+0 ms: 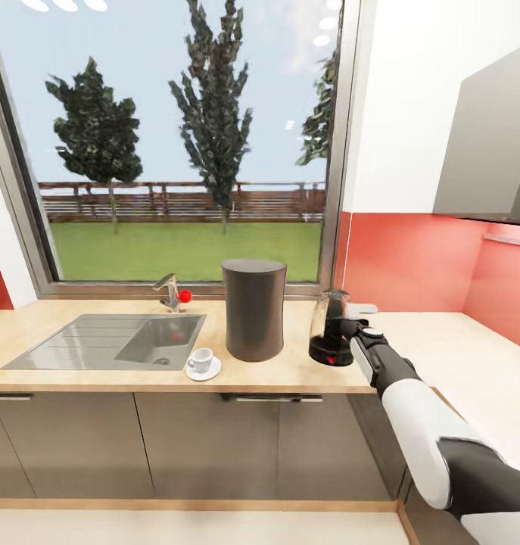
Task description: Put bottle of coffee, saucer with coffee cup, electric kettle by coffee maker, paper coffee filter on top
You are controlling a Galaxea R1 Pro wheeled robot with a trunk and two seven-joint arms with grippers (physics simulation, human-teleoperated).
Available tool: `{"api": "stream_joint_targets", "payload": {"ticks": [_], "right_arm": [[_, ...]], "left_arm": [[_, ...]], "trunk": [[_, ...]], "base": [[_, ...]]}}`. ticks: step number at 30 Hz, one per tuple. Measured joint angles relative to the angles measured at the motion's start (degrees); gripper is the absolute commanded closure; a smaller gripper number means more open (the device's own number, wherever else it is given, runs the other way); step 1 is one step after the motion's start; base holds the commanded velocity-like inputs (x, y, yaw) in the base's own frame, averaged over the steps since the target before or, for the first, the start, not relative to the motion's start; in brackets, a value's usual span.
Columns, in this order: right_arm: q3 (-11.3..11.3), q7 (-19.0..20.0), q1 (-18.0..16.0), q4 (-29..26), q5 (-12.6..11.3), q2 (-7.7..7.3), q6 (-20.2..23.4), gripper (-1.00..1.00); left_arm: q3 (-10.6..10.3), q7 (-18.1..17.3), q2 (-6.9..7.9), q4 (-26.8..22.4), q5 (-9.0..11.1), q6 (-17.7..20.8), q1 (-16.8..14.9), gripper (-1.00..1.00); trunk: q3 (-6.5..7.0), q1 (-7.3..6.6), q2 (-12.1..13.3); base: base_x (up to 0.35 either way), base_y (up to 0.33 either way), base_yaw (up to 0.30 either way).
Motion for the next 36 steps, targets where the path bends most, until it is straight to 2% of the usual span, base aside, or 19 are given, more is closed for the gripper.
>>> {"api": "stream_joint_targets", "payload": {"ticks": [4, 19, 24, 36], "right_arm": [[-0.16, 0.00, -0.09, 5.12, 0.08, -0.35, -5.43, 1.00], [0.00, -0.04, -0.09, 8.16, -0.03, -1.22, -9.11, 1.00], [-0.02, -0.01, -0.09, 9.38, -0.04, -0.88, -10.00, 1.00], [0.07, 0.00, -0.07, 14.27, -0.01, -0.59, -17.51, 1.00]], "left_arm": [[-0.05, 0.00, 0.03, 0.00, -0.01, 1.67, 0.00, -1.00], [-0.06, 0.00, -0.02, 0.00, -0.09, 2.79, 0.00, -1.00], [-0.06, 0.00, 0.03, 0.00, -0.09, 2.65, 0.00, -1.00], [-0.07, 0.00, 0.00, 0.00, -0.13, 2.47, 0.00, -1.00]], "trunk": [[-0.01, -0.03, 0.00], [-0.01, -0.03, 0.00], [0.00, 0.00, 0.00], [0.00, 0.00, 0.00]], "base": [[0.259, 0.000, 0.000], [0.323, 0.001, 0.000], [0.056, 0.003, 0.000], [0.002, 0.077, 0.000]]}}
